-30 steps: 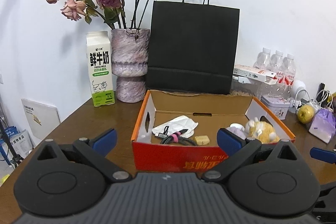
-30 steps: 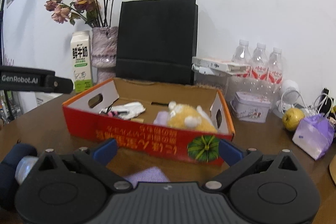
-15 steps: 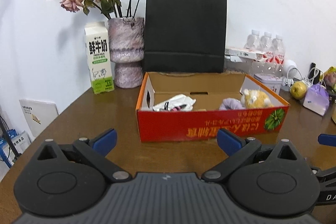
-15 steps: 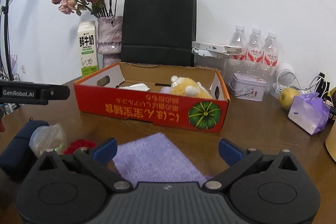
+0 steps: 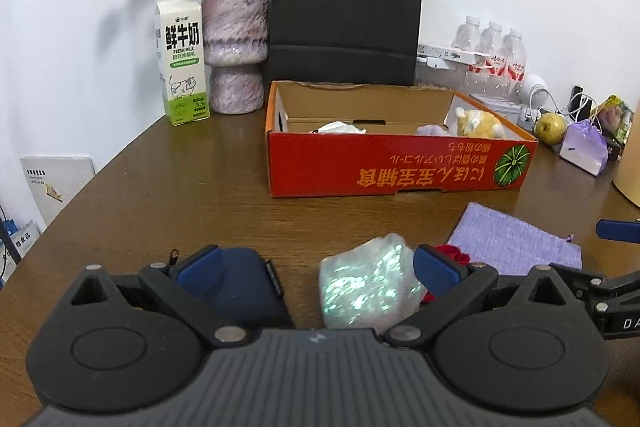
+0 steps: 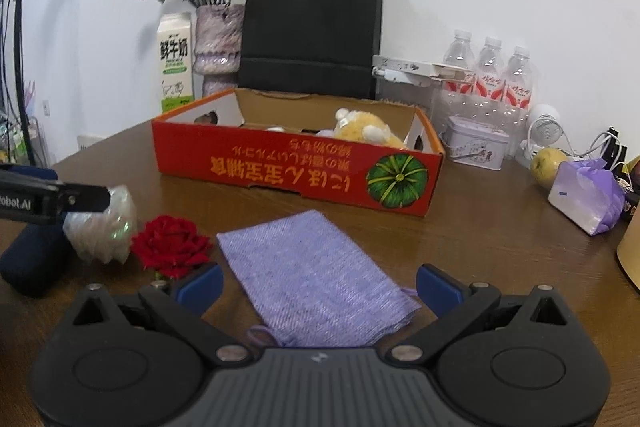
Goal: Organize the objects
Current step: 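Move both tools back over the table toward the lilac bag, then grasp the lilac drawstring bag with the right tool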
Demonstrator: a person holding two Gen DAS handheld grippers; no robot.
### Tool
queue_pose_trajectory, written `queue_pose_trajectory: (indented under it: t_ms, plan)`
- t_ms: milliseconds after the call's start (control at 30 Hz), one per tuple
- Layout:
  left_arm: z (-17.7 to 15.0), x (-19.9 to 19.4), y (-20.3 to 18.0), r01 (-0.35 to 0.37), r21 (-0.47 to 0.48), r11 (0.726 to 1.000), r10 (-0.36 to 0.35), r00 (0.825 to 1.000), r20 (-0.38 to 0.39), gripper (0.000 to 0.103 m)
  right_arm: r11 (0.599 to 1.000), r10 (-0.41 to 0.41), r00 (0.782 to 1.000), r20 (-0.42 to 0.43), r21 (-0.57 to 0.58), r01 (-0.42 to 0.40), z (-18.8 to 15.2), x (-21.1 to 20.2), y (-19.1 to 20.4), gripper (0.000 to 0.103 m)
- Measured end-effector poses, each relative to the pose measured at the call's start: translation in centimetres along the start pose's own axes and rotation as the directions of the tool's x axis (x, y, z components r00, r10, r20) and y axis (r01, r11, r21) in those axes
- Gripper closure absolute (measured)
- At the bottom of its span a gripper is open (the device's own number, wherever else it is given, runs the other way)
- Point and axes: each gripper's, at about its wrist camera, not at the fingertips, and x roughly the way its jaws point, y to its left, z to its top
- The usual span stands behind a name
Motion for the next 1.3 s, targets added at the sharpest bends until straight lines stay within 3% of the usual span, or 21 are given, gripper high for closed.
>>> queue_pose_trajectory:
  t_ms: [433, 833, 933, 1167, 1300]
  plan:
    - [-0.3, -0.2, 1.1, 0.034, 0.011, 0.999, -0.034, 0.999, -0.041, 0.0, 0.994, 0.045, 0.989, -0.138, -0.093, -0.059, 1.3, 4.5, -0.1, 0.0]
    - [-0.5, -0.1, 1.1, 0.046, 0.016, 0.999, -0.045, 0.997, -0.059, 0.0, 0.993, 0.119, 0.98, -0.159, 0.025, -0.116, 1.3, 6.9, -1.7, 0.001]
    - [-0.5, -0.2, 1.0, 0.046, 0.015, 0.999, -0.045, 0.997, -0.055, 0.0, 0.994, 0.104, 0.985, -0.14, 0.038, -0.099, 1.1, 6.3, -1.7, 0.017]
    - [-0.5, -0.6, 1.0, 0.059, 0.016, 0.998, -0.058, 0.997, -0.043, 0.0, 0.993, 0.103, 0.99, -0.099, 0.063, -0.097, 0.5, 4.1, -1.1, 0.083]
    - [-0.5, -1.0, 1.2, 0.067, 0.014, 0.998, -0.067, 0.997, -0.031, 0.0, 0.995, 0.071, 0.994, -0.086, 0.07, -0.065, -0.1, 2.7, -0.3, 0.088]
